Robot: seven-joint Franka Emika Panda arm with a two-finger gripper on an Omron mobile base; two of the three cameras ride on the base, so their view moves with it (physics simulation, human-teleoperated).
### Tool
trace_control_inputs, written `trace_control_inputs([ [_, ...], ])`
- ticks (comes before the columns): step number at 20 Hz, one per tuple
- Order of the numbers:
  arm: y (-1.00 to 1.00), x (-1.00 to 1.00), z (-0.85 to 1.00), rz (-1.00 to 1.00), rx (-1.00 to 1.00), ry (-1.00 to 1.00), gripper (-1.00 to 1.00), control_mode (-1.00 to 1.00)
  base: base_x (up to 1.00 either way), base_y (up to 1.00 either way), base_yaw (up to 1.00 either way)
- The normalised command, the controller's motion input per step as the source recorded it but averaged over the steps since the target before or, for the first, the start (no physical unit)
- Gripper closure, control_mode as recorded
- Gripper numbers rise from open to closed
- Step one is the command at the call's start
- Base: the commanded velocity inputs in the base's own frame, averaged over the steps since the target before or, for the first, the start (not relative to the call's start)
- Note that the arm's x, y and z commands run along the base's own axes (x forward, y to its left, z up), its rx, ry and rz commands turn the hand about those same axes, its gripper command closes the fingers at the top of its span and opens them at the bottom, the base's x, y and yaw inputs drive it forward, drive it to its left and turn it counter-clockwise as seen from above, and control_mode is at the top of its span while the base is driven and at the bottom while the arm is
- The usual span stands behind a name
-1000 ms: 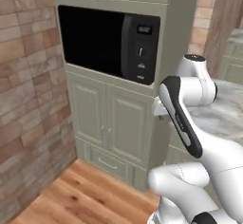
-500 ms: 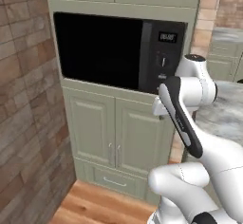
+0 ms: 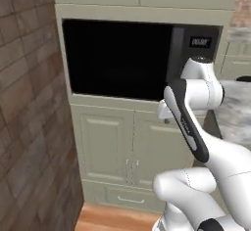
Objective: Navigate to the microwave.
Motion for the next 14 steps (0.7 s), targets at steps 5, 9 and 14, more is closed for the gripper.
trace_control_inputs([
  [5,0.00,0.00,0.00,0.00,0.00,0.00,-1.00,1.00,0.30,0.49,-0.35],
  [9,0.00,0.00,0.00,0.00,0.00,0.00,-1.00,1.00,0.28,0.44,-0.34],
  [14,0.00,0.00,0.00,0.00,0.00,0.00,-1.00,1.00,0.29,0.47,-0.33],
])
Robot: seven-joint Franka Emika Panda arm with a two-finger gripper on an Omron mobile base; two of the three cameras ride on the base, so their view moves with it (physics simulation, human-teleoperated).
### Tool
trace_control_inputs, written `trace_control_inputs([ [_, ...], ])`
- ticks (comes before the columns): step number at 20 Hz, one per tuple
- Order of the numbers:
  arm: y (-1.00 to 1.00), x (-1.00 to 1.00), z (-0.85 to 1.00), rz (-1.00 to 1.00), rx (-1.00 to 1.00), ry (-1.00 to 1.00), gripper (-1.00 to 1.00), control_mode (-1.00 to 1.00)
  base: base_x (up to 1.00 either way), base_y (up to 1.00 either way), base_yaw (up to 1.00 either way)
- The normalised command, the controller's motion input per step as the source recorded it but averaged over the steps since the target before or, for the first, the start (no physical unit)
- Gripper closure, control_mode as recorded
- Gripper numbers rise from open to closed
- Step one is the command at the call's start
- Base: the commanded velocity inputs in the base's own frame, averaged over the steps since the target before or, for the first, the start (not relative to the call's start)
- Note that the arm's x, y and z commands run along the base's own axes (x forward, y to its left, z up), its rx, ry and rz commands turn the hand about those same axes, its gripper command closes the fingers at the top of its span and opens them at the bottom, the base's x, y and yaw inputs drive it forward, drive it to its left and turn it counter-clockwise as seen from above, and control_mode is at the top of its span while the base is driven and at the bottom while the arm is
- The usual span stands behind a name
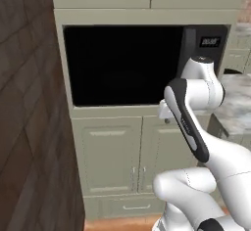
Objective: Navigate to the microwave.
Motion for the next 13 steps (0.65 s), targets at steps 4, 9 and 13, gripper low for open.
trace_control_inputs([
  [4,0.00,0.00,0.00,0.00,0.00,0.00,-1.00,1.00,0.37,0.41,-0.25],
  [9,0.00,0.00,0.00,0.00,0.00,0.00,-1.00,1.00,0.48,0.30,-0.21],
  [13,0.00,0.00,0.00,0.00,0.00,0.00,-1.00,1.00,0.45,0.30,-0.17],
])
